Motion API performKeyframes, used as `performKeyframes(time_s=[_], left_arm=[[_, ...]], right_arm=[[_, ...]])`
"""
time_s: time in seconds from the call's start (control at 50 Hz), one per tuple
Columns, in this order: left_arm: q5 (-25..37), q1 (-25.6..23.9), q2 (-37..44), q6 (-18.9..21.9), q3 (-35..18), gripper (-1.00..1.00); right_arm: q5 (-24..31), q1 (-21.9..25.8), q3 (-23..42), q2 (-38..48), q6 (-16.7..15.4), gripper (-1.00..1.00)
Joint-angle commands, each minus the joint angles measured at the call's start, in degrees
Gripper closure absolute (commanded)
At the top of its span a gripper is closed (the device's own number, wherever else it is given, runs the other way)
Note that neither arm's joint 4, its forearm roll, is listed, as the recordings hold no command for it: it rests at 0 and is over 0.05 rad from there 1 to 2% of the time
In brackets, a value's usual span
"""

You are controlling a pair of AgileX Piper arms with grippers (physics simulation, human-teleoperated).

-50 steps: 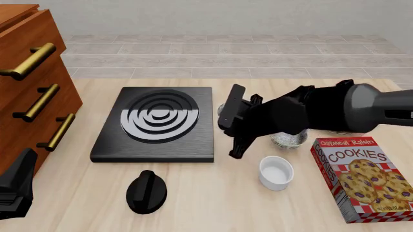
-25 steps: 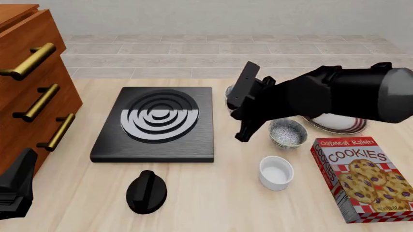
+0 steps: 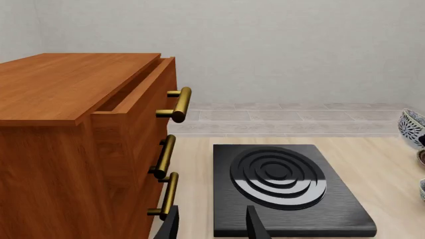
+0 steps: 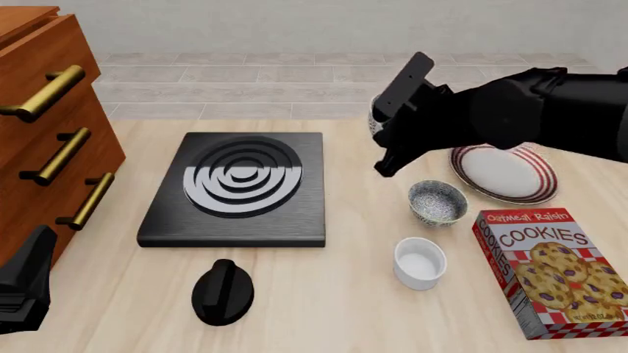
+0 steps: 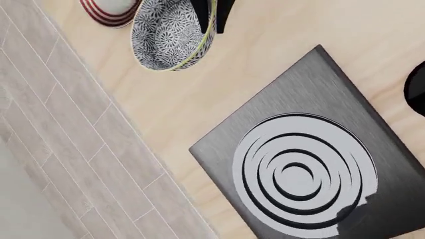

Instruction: Pick the akita bowl from table center and place it on the plate.

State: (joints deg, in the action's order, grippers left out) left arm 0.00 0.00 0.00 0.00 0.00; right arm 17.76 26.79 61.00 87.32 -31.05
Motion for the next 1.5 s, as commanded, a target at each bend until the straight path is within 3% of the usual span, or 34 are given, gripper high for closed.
performKeyframes(time_s=[0.02, 0.22, 0.42, 0.96, 1.5], left_arm=[[0.0, 0.0, 0.0, 0.0, 0.0, -1.0], [0.0, 0.0, 0.0, 0.0, 0.0, -1.0], [0.0, 0.0, 0.0, 0.0, 0.0, -1.0], [0.0, 0.0, 0.0, 0.0, 0.0, -1.0], [0.0, 0.0, 0.0, 0.0, 0.0, -1.0]], right_arm=[[-0.44, -3.81, 1.37, -0.61, 1.98, 1.0], [-3.54, -8.04, 0.09, 0.45, 1.29, 1.0], [-4.19, -11.39, 0.14, 1.04, 3.64, 1.0], [-8.54, -22.77, -1.03, 6.11, 0.16, 1.0], [-9.65, -28.04, 0.94, 10.94, 2.08, 1.0]])
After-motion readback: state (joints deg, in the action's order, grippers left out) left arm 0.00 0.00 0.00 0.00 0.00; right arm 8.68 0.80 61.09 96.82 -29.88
